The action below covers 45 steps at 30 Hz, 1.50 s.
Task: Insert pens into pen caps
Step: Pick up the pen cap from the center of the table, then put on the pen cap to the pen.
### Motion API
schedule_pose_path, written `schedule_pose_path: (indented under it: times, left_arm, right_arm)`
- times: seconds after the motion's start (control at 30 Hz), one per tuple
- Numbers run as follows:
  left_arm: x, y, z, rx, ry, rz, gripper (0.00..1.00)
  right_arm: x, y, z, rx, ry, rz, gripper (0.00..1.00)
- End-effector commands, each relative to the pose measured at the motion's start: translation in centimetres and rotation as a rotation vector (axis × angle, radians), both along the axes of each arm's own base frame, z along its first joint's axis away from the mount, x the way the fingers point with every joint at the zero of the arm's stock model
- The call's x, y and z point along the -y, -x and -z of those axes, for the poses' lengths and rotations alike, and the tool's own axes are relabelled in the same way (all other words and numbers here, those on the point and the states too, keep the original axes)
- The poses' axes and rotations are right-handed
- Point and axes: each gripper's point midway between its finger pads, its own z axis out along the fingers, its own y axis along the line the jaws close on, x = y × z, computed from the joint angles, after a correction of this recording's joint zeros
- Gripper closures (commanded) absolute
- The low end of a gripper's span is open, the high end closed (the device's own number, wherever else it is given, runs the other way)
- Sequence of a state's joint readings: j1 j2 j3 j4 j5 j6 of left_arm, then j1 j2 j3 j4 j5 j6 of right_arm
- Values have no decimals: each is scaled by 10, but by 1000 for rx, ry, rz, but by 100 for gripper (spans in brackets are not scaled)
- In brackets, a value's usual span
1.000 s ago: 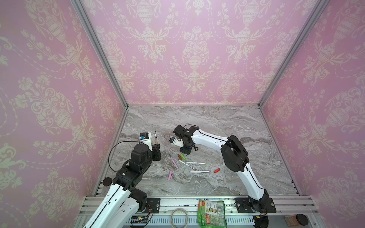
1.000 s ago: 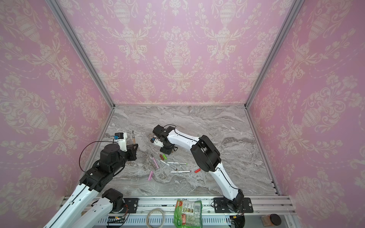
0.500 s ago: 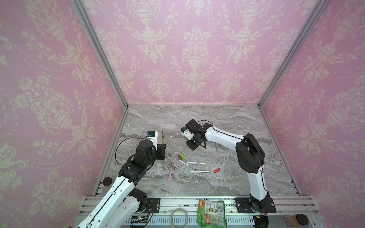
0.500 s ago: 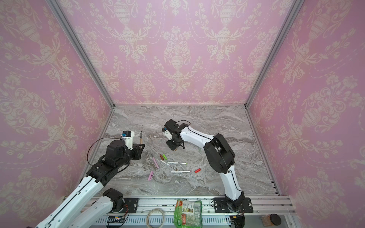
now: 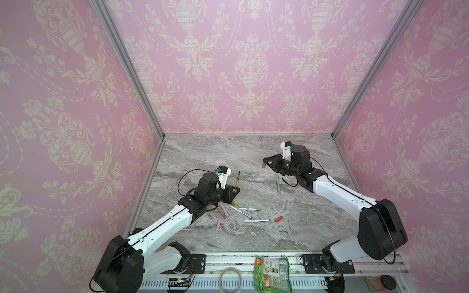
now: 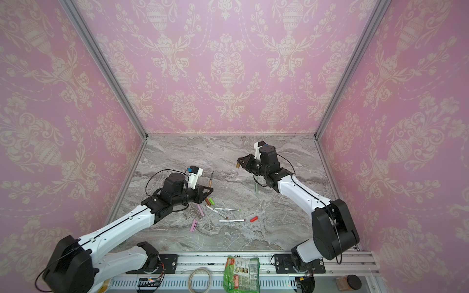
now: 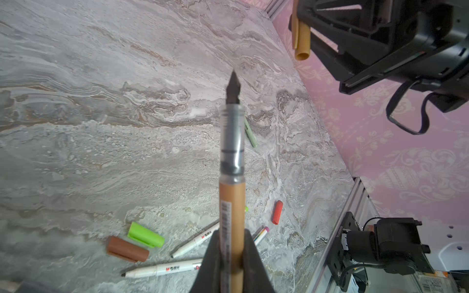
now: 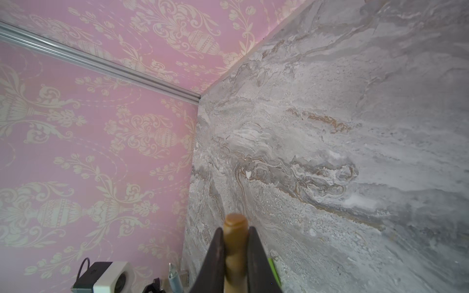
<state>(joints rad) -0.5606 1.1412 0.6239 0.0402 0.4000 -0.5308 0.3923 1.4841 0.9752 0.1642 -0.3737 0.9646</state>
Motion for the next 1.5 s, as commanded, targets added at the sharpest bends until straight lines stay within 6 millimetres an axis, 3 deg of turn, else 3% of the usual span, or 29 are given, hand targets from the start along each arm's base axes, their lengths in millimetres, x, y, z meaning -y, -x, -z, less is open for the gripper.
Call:
schedule_pose_path:
  times: [0.0, 0.3, 0.63, 1.47]
  left_arm:
    - [24, -2, -23, 26, 103, 51, 100]
    - [47, -2, -2, -31, 106, 80, 100]
    - [59, -7, -1, -38, 102, 97, 100]
    - [56, -10, 0, -18, 100, 68, 100]
  right_arm:
    - [-13, -1, -28, 30, -151, -21, 99]
    - [-33, 1, -13, -2, -163, -76, 98]
    - [-44, 5, 11, -38, -132, -102, 99]
    - [-50, 14, 16, -38, -88, -118, 99]
